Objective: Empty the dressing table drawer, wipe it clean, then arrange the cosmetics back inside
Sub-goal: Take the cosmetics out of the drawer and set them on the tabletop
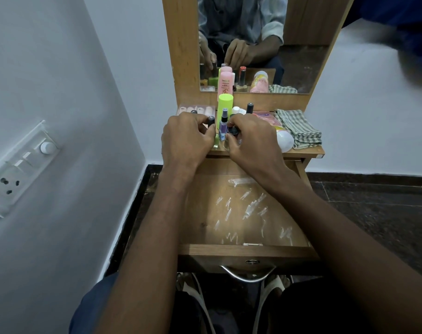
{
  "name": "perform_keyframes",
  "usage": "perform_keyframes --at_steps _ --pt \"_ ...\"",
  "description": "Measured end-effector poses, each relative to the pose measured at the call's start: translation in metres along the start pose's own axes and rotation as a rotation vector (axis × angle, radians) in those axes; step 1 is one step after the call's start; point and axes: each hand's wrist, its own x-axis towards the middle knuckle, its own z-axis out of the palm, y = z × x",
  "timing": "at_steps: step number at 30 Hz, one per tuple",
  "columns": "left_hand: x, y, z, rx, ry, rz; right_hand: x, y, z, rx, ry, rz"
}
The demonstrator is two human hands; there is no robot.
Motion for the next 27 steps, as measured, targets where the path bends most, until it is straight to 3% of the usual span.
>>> perform_keyframes --at_steps 9,17,27 --pt "-0.002 -0.003 0.004 0.047 -0.016 -0.024 0.001 -0.001 0.005 -0.033 0.018 -0.009" --pt "-0.012 -0.004 0.003 0.003 0.099 -0.050 -0.002 0.002 0.006 -0.040 -0.003 -0.003" --pt "-0.016 -0.003 0.016 -0.023 -0.039 -0.017 -0.004 0.002 0.013 -0.047 0.038 0.006"
